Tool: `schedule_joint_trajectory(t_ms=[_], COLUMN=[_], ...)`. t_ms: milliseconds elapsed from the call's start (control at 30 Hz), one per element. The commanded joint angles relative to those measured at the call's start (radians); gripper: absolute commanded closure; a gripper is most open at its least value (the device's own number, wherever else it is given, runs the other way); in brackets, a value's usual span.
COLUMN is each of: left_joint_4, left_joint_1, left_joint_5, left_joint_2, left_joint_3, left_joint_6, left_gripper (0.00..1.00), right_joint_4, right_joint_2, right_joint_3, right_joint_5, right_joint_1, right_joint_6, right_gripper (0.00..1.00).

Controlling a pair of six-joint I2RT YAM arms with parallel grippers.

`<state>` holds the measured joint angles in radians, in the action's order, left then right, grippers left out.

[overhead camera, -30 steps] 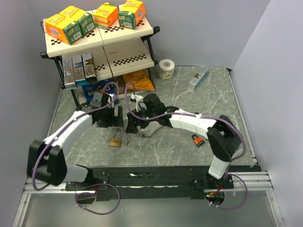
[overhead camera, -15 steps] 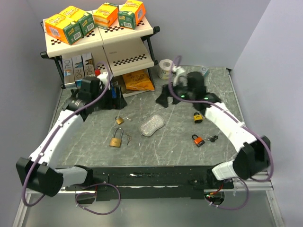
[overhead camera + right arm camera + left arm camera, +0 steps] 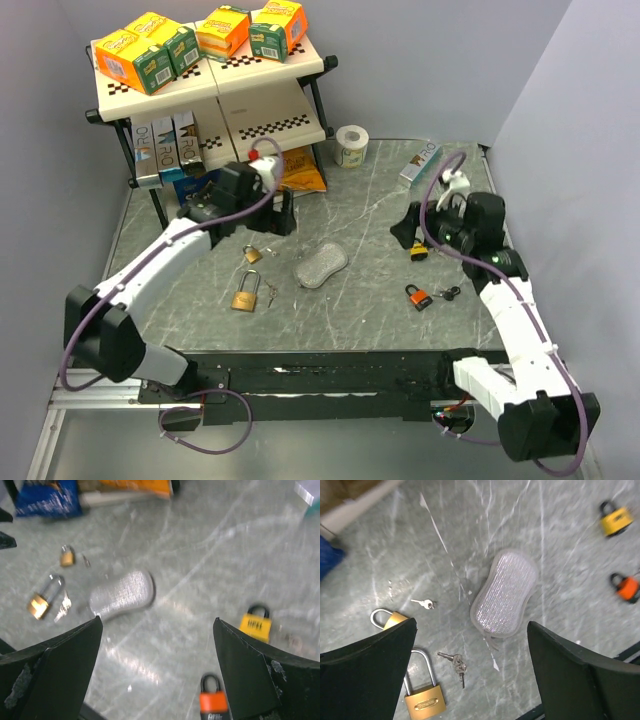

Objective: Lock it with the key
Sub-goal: Reset both arms

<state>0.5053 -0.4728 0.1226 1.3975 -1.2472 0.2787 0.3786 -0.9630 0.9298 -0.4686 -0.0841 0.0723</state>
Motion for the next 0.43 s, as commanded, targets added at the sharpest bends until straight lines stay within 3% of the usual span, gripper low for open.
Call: schedule_joint_trajectory(t_ms=[0, 200, 400], left_joint_4=[-0.073, -0.094, -0.088], left_joint_1=[-0.056, -0.067, -0.072], left_joint_5=[-0.096, -0.1, -0.075], left_joint_2=[0.058, 0.08, 0.017], left_joint_3=[0.029, 0.015, 0.037], left_joint_6=[-0.046, -0.039, -0.056], left_gripper=[0.04, 0.04, 0.04], right_joint_4=[0.016, 0.002, 0.032], right_joint_2=[0.076, 0.142, 0.164], right_joint_3=[-0.11, -0.198, -0.184], right_joint_5=[0.047, 0.025, 0.002], right_joint_1=[0.006, 0.006, 0.006], right_joint_6=[0.017, 0.012, -0.003], right_gripper=[0.0, 0.0, 0.0])
